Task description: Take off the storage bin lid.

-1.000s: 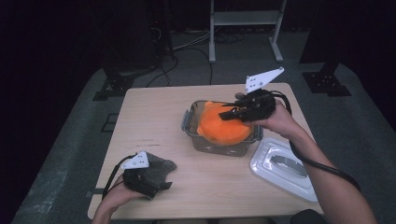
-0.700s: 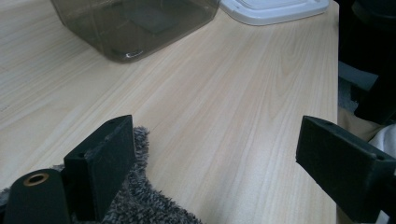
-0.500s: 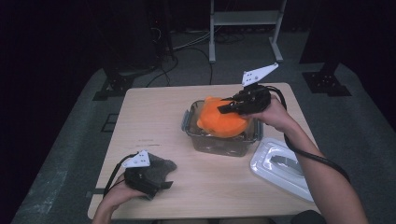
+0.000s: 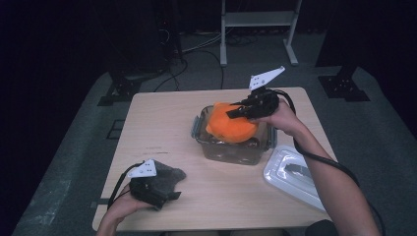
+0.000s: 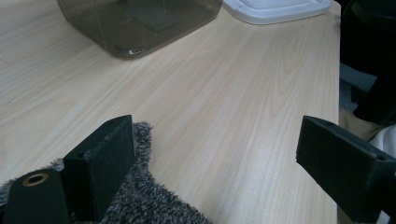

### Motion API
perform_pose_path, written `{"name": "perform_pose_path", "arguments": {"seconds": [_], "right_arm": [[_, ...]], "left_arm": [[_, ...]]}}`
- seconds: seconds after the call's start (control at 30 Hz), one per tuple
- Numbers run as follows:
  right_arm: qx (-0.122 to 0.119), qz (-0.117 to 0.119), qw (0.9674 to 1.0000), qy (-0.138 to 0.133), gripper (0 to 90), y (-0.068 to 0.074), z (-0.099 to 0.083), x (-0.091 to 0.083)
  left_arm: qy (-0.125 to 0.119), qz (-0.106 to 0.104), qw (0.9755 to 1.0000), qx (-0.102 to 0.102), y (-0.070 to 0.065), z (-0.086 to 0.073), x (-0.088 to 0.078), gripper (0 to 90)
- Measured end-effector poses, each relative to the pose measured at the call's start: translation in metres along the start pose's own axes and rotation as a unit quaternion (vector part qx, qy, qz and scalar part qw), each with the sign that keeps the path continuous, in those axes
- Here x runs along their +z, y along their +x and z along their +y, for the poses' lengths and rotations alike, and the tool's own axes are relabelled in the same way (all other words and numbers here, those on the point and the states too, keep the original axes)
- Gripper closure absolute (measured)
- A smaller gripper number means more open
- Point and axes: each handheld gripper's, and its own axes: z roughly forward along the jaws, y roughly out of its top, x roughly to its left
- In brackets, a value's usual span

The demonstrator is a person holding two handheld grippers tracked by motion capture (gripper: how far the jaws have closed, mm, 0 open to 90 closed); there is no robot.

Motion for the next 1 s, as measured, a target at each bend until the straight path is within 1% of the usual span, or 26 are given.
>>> {"name": "perform_pose_path", "arguments": {"seconds": [0.13,0.2,0.3,0.47,1.0], "right_arm": [[0.005,0.001,1.0000,0.000,69.5,-0.005,-0.003,0.003],[0.001,0.001,1.0000,0.004,69.5,-0.008,-0.004,0.005],[0.002,0.003,1.0000,0.006,69.5,-0.012,-0.006,0.008],[0.010,0.001,0.9999,0.004,69.4,-0.018,-0.011,0.014],[0.017,0.002,0.9995,0.028,69.2,-0.026,-0.020,0.031]], "left_arm": [[0.001,0.001,1.0000,-0.001,0.001,-0.001,0.000,11.1],[0.000,0.000,1.0000,-0.001,0.001,-0.001,0.000,11.0],[0.001,0.000,1.0000,-0.002,0.001,-0.001,-0.001,11.0],[0.000,0.000,1.0000,-0.002,0.001,-0.001,-0.001,11.0],[0.000,0.000,1.0000,-0.003,0.001,-0.001,-0.002,10.9]]}}
